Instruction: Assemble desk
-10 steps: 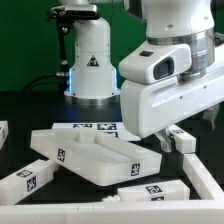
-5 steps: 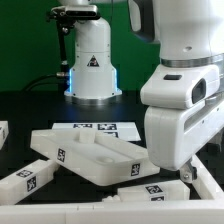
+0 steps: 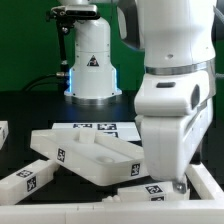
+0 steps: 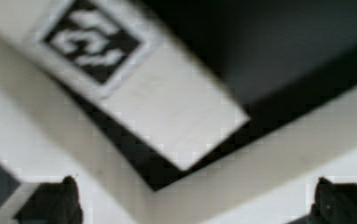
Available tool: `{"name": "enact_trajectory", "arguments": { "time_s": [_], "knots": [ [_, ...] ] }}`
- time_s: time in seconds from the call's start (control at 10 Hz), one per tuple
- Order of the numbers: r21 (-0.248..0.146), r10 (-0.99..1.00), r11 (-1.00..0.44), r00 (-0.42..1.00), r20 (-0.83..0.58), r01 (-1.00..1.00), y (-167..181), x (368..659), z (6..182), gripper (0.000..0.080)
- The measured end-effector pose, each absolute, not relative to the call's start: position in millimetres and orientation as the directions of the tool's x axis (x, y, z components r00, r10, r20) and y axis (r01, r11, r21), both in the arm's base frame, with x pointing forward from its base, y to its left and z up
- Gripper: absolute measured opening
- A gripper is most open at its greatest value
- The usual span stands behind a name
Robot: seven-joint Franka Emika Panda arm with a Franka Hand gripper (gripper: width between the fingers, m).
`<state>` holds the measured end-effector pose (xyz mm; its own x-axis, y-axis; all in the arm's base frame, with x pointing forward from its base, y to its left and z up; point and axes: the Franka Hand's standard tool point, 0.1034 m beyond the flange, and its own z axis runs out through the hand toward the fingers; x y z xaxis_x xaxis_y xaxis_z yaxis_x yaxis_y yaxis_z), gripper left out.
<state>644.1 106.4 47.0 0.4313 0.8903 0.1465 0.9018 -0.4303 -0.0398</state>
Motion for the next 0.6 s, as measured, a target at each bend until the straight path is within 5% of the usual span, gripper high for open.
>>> {"name": "enact_trajectory", "arguments": {
  "time_s": [0.4, 0.6],
  "knots": [
    [-0.023, 0.908, -0.395, 0.394, 0.14, 0.918, 115.9, 644.4, 45.4, 0.0649],
    [0.035, 0.938, -0.317, 0.308, 0.161, 0.948, 112.5, 640.5, 37.6, 0.0649]
  ]
}}
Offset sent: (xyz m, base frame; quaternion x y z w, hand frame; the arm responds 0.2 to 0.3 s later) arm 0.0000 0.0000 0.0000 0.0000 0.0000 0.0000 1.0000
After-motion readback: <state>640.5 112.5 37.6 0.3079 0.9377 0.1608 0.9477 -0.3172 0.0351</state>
